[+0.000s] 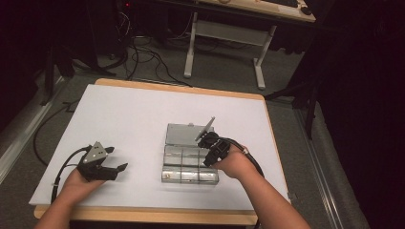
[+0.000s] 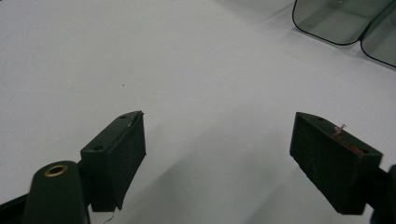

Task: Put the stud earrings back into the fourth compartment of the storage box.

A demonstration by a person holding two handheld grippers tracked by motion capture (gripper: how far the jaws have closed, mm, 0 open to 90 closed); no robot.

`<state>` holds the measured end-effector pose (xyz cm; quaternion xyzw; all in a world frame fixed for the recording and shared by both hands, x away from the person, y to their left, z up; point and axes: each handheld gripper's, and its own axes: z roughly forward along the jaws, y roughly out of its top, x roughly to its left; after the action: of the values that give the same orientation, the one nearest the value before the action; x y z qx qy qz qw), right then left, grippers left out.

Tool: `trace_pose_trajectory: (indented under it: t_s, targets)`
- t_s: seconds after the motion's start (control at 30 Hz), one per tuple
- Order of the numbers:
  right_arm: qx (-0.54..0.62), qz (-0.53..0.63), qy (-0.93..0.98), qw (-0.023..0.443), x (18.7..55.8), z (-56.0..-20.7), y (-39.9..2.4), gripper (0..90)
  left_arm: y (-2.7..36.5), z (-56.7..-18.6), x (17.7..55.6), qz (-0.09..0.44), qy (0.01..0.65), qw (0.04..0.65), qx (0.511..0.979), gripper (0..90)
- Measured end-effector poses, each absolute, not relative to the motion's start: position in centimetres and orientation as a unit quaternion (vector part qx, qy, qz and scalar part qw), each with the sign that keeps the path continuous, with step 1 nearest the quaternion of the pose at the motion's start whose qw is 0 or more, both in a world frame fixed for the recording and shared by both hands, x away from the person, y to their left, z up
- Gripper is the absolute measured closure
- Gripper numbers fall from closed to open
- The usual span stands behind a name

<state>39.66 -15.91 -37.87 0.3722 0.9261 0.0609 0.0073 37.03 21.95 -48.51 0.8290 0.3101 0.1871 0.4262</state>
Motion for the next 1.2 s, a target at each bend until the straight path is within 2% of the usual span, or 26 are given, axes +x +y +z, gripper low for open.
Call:
trace_pose_trajectory:
  t_s: [0.73, 1.2]
  targets:
    - [0.315, 0.064, 0.947, -0.001, 39.4, -38.8, -10.1, 86.6, 22.0, -48.5, 37.1, 0.184, 0.309, 0.426, 0.830, 18.8]
    - [0.266, 0.065, 0.961, -0.028, 39.1, -42.3, -5.2, 86.6, 22.0, -48.5, 37.0, 0.186, 0.309, 0.429, 0.829, 18.8]
